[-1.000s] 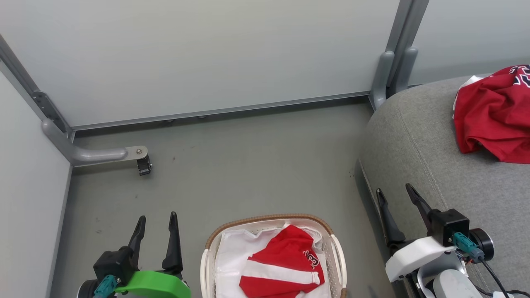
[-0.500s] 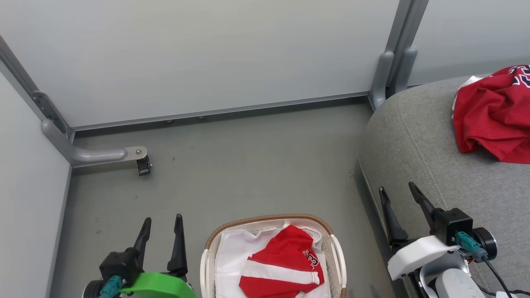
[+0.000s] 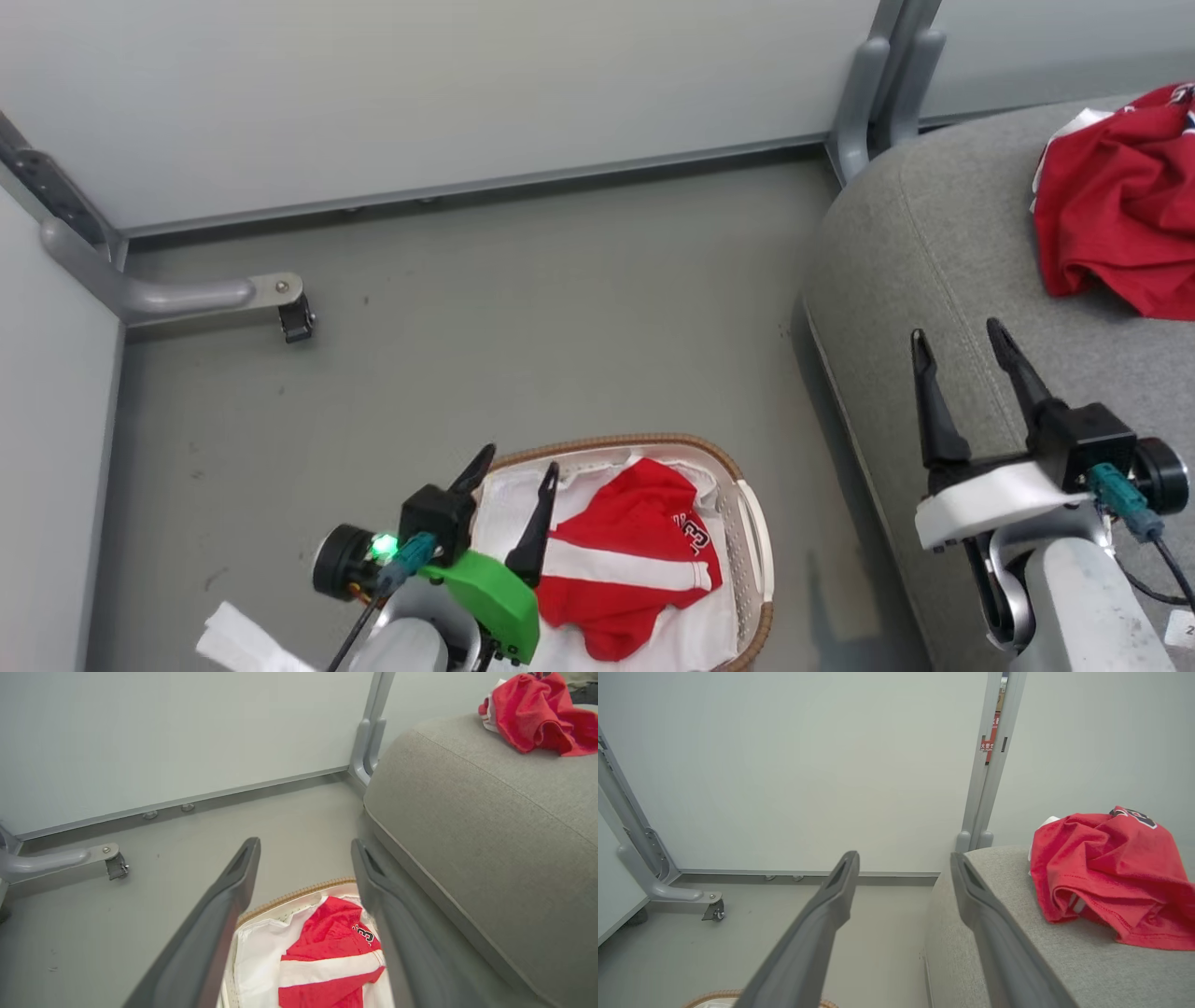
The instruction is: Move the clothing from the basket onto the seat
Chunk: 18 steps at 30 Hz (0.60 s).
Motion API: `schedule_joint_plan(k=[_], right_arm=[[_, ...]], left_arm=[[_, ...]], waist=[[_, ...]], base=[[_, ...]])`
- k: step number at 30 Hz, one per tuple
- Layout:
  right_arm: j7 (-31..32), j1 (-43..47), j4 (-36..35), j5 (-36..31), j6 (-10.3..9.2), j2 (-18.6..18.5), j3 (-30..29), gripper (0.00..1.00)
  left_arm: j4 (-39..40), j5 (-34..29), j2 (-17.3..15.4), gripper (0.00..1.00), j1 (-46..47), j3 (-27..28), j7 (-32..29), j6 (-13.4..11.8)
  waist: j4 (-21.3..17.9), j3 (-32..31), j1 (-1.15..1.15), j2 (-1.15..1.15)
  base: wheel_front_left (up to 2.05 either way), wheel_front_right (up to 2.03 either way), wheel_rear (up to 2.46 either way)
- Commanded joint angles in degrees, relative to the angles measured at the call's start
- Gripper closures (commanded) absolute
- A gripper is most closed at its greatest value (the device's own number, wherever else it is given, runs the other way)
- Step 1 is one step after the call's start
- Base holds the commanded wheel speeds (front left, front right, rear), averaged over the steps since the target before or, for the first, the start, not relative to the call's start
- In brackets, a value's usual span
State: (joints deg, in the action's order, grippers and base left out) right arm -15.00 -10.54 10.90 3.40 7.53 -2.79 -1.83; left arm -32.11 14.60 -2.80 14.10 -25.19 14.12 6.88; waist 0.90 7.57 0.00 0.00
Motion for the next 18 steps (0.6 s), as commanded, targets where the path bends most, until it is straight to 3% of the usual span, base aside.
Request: schedule_joint_plan(k=[1, 7, 18], right_arm=[[-0.3, -1.4, -1.0, -0.6, -0.08, -0.2, -0.5, 0.0], [-0.3, -6.5, -5.9, -1.8, -0.08, -0.2, -0.8, 0.0], [-0.3, -13.2, -12.7, 2.0, -0.08, -0.1, 0.6, 0.0]], left_arm=[[-1.6, 0.6, -0.2, 0.0, 3.2, -1.7, -0.3, 0.2], [-10.8, 0.6, -0.3, 0.0, 13.5, -10.3, -1.9, 0.5], [-25.0, -1.3, -0.3, 0.0, 26.6, -18.9, -2.9, 0.6]], waist=[[-2.3, 5.2, 0.0, 0.0], [-6.4, 15.8, 0.0, 0.0], [-13.7, 32.7, 0.0, 0.0]], base=[[0.0, 0.0, 0.0], [0.0, 0.0, 0.0], [0.0, 0.0, 0.0]])
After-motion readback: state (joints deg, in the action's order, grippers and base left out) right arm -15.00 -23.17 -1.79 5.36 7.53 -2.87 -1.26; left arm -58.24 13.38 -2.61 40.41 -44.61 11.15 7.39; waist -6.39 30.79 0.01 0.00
